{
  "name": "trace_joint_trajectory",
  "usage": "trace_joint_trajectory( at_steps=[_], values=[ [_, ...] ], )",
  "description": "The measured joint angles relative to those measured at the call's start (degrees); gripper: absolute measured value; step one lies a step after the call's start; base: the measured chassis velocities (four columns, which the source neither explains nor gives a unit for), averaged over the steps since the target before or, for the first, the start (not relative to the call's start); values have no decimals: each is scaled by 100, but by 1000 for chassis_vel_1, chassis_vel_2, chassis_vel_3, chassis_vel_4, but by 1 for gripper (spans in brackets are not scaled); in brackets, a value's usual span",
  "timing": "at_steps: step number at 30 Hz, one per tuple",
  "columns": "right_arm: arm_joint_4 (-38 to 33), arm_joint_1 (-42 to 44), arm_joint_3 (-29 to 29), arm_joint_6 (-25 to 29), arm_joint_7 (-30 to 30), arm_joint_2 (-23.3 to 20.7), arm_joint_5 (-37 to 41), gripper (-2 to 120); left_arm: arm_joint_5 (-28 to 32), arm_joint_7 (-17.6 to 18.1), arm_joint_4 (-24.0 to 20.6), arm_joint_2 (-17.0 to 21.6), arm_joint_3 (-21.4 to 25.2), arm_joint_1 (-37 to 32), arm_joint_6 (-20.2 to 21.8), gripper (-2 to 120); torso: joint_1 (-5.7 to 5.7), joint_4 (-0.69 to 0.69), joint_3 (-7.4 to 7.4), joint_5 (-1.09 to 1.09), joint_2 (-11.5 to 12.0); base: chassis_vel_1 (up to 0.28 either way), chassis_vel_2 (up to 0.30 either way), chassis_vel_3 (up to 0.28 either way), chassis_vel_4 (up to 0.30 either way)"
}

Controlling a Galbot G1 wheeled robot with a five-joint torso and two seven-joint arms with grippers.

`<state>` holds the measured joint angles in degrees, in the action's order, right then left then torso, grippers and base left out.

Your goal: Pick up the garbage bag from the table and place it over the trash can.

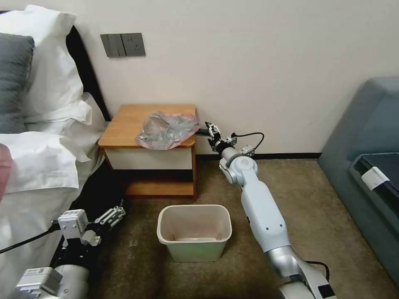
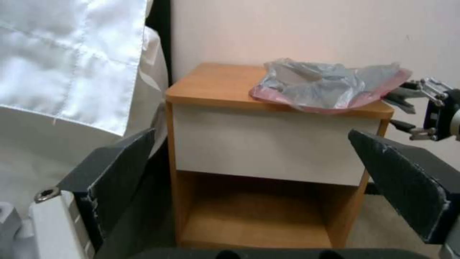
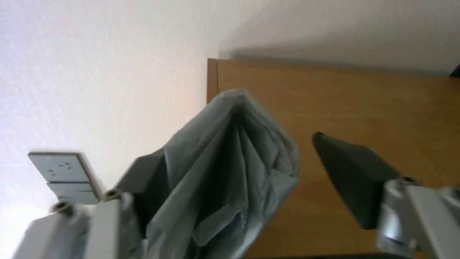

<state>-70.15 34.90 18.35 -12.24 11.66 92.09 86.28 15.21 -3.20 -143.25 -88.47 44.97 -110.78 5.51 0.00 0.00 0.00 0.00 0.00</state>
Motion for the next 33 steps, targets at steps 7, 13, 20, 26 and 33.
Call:
trace_joint_trajectory(
  at_steps=[7,13,20,26,33],
  values=[
    [81,-25,-9,33,-48,2,-72,48,-12,-8,0,-17,-4,2,-56,100,0,0,0,0,0,0,0,0,0],
    [-14,3,-63,62,-62,4,-115,23,-13,-9,0,-21,10,14,-84,100,0,0,0,0,0,0,0,0,0],
    [-701,286,-279,125,274,-90,-78,2,-50,-9,0,-25,10,11,-157,100,1,-2,0,0,0,0,0,0,0],
    [-2313,1092,-629,236,1140,-489,95,0,-69,-9,1,8,-3,26,-185,100,0,-1,2,1,-1,0,0,0,0],
    [-4200,2432,-1285,335,1850,-1151,-371,0,-50,-17,1,76,-58,166,-190,100,0,0,1,0,0,0,0,0,0]
  ],
)
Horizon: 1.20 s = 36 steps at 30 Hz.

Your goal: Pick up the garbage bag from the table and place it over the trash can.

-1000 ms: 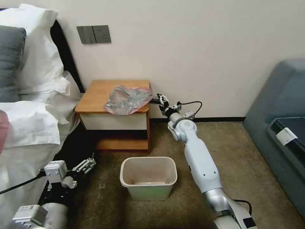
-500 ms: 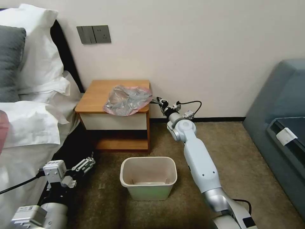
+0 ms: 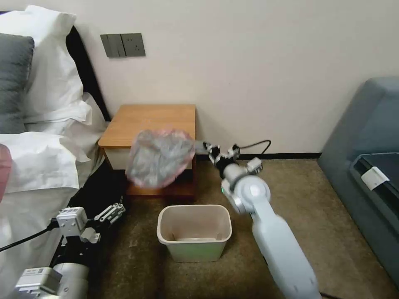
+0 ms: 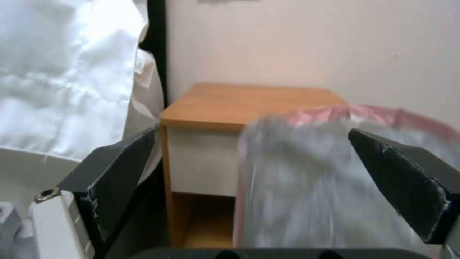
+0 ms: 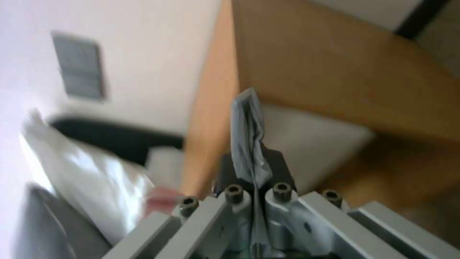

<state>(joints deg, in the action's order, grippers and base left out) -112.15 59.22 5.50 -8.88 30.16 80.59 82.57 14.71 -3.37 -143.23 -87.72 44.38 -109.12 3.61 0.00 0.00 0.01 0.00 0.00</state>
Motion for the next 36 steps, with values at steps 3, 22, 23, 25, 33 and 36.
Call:
trace_joint_trajectory(
  at_steps=[3,22,23,25,33,36],
  values=[
    [-213,357,-218,2,-2,-158,-393,0,3,-8,0,5,-17,36,-1,100,0,0,0,0,0,0,0,0,0],
    [-397,1493,-896,23,777,-497,-1539,20,77,-12,22,11,-44,242,-121,100,0,0,0,0,0,0,0,0,0],
    [-427,1472,-907,13,887,-522,-1514,23,81,-10,33,11,-44,255,-123,100,0,0,0,0,0,0,0,0,0],
    [-473,1433,-920,2,1056,-561,-1465,30,82,-8,49,10,-50,266,-126,100,0,0,-1,0,0,0,0,0,0],
    [-865,1471,-888,-179,1583,-977,-1022,59,106,17,114,19,-66,288,-118,100,0,0,-1,0,0,0,0,0,0],
    [-1028,1550,-852,-198,1659,-1073,-954,67,109,34,117,34,-72,287,-103,100,0,0,-1,1,0,0,0,0,0]
  ],
)
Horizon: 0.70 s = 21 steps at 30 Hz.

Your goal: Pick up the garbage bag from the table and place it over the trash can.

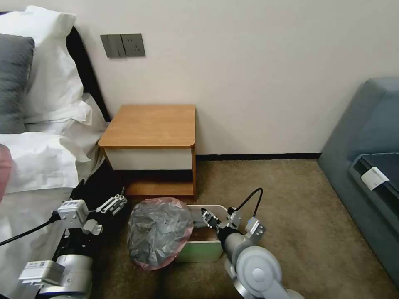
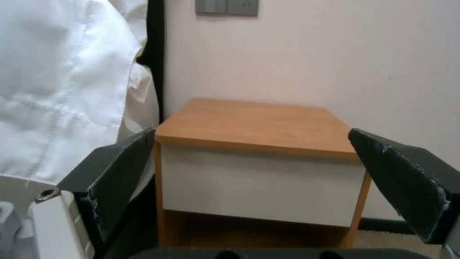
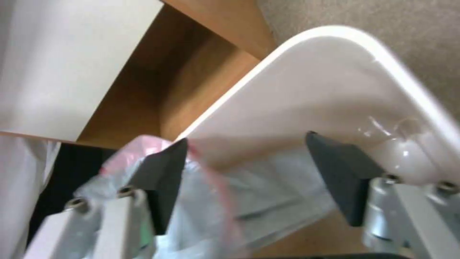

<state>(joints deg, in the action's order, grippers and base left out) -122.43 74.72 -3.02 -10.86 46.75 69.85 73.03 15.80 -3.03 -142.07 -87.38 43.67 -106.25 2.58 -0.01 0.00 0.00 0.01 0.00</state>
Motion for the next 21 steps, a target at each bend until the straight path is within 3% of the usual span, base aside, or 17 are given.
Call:
trace_joint_trajectory(
  at_steps=[3,7,12,16,20,21],
  values=[
    [-393,189,99,-4,-1,-182,-111,85,-30,27,41,41,-78,-12,83,100,0,0,0,0,0,0,0,0,0],
    [-666,289,248,-14,-114,-239,-252,97,-229,31,195,70,-281,-35,132,100,0,0,0,0,0,0,0,0,0],
    [-753,325,435,-18,-248,-251,-323,100,-489,148,499,145,-711,-77,191,98,0,0,0,0,0,0,0,0,0],
    [-761,346,674,-19,-360,-255,-335,100,-624,688,946,271,-1397,-96,548,90,0,1,0,0,0,0,0,0,0],
    [-755,375,740,-19,-390,-247,-351,100,-603,985,1099,273,-1576,-83,730,82,0,0,0,-1,0,0,0,0,0],
    [-752,414,780,-18,-421,-229,-371,100,-550,1355,1205,258,-1714,-59,860,77,0,0,0,-1,0,0,0,0,0]
  ],
)
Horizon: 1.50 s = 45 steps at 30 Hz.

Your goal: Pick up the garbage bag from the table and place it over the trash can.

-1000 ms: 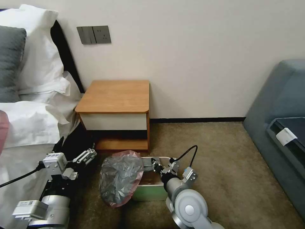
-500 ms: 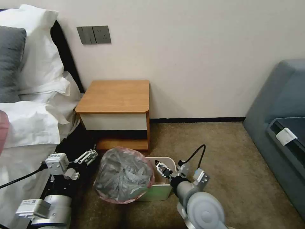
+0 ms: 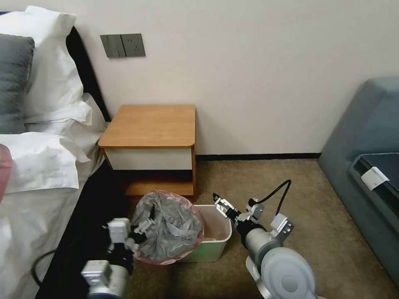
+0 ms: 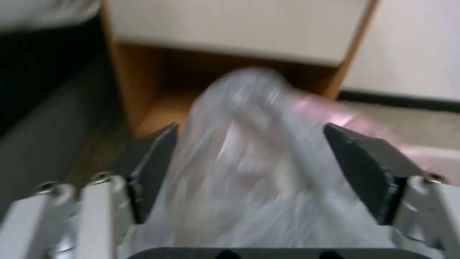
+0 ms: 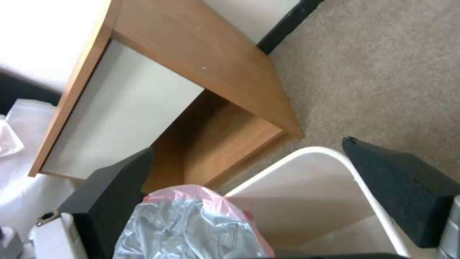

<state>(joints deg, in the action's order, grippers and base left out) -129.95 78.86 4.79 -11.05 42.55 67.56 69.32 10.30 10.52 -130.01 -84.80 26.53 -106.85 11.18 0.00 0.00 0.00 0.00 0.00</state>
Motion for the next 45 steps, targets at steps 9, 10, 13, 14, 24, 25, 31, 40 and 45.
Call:
trace_joint_trajectory(
  at_steps=[9,10,13,14,24,25,31,40,45],
  values=[
    [35,118,24,6,-50,62,-121,100,603,1146,168,-158,-265,142,524,57,0,0,0,0,0,0,0,0,0],
    [36,121,2,8,-51,64,-141,100,637,1156,212,-165,-281,165,531,58,0,0,0,0,0,0,0,0,0],
    [37,127,-44,13,-55,69,-191,100,653,1160,268,-169,-317,199,536,58,0,0,0,0,0,0,0,0,0],
    [37,131,-65,16,-59,72,-226,100,653,1159,289,-169,-334,214,535,58,0,0,0,0,0,0,0,0,0],
    [23,199,-182,39,-112,83,-452,100,528,987,499,-161,-429,314,415,59,0,0,0,0,0,0,0,0,0],
    [20,212,-198,44,-114,84,-485,100,490,970,527,-157,-439,326,396,59,1,0,0,0,0,0,0,0,0],
    [32,276,-286,69,-150,123,-668,100,101,791,591,-111,-531,355,226,59,1,0,0,0,0,0,0,0,0],
    [84,220,-359,102,-267,184,-767,100,30,698,710,-50,-629,411,201,59,0,0,0,0,0,0,0,0,0],
    [83,241,-339,118,-267,217,-772,100,31,680,816,-2,-657,488,202,60,1,0,0,0,0,0,0,0,0]
  ],
)
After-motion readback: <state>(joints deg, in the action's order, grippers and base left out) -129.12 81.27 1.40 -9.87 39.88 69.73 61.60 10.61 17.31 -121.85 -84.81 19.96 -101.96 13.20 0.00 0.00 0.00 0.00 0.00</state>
